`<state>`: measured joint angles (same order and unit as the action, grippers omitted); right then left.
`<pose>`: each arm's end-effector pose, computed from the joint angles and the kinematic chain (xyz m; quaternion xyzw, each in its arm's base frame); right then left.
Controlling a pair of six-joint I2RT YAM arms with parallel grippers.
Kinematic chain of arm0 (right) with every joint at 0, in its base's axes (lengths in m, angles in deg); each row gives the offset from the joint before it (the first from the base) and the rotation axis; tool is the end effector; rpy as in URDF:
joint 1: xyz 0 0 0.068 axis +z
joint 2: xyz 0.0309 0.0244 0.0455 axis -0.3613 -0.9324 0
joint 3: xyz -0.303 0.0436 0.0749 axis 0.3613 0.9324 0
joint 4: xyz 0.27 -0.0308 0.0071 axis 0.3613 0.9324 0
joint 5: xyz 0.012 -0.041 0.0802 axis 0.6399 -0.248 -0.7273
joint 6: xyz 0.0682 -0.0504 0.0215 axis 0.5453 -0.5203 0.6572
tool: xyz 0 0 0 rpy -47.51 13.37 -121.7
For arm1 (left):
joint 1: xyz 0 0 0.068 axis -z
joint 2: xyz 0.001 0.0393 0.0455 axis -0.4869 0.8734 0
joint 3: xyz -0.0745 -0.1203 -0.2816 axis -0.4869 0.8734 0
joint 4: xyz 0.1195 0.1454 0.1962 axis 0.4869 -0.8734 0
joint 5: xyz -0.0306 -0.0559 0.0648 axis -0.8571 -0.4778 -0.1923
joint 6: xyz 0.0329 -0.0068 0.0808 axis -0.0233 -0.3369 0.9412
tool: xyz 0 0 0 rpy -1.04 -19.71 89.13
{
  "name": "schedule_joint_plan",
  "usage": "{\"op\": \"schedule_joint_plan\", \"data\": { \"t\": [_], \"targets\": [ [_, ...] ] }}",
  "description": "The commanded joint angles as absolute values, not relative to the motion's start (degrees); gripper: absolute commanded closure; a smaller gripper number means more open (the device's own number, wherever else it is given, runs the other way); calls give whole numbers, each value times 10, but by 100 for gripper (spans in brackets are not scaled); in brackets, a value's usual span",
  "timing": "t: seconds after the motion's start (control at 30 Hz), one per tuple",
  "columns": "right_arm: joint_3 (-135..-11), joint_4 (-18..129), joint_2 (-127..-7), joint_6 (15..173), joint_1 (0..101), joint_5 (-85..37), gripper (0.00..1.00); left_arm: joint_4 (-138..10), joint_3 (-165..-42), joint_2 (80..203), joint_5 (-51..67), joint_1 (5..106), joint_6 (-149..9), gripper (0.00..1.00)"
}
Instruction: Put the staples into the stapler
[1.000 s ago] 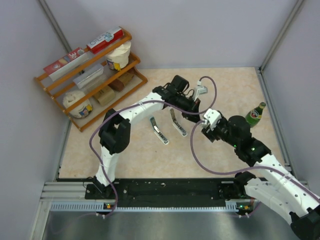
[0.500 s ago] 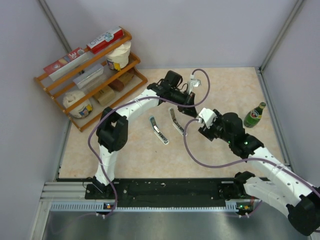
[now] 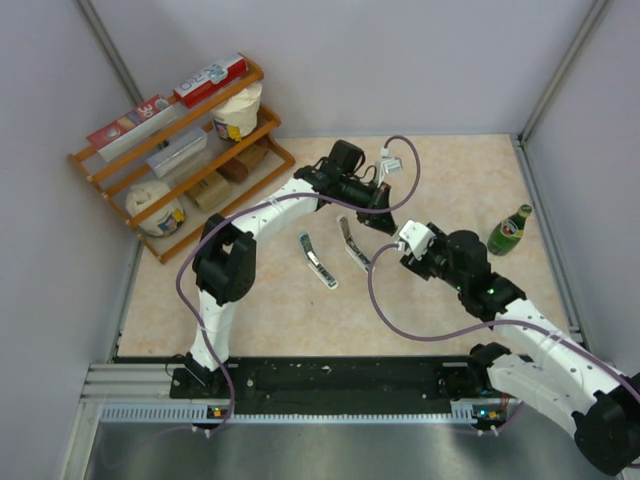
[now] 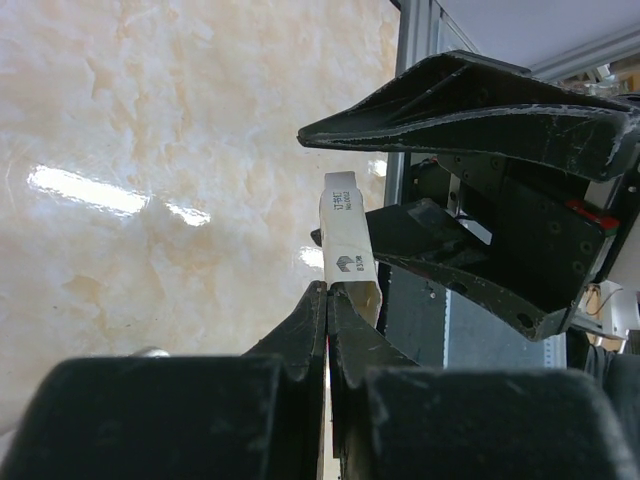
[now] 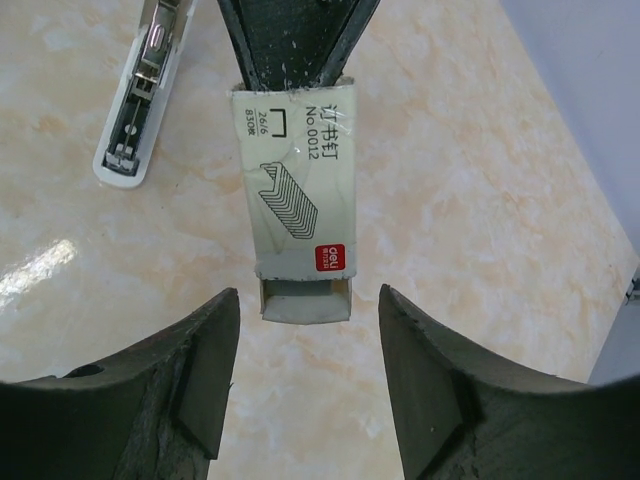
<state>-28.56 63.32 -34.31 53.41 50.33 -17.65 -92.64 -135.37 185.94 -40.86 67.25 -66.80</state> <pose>0.1868 0.1056 0.2584 -0.4466 0.7195 -0.0155 0.5317 0.3695 -0.3729 0.2924 0.3925 0.7261 -0.5434 0.1532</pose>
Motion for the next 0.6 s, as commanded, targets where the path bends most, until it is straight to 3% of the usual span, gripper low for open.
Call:
{"op": "schedule_joint_plan", "data": {
  "t": [0.0,0.23,0.57],
  "targets": [
    [-282,593,-322,518,493,-195,45,-897,-1350,1835,-435,674,-678,100],
    [-273,575,-321,510,493,-199,48,-894,-1347,1838,-438,673,-682,100],
    [-263,573,-310,501,494,-208,62,-883,-1342,1839,-446,674,-694,100]
  ]
}}
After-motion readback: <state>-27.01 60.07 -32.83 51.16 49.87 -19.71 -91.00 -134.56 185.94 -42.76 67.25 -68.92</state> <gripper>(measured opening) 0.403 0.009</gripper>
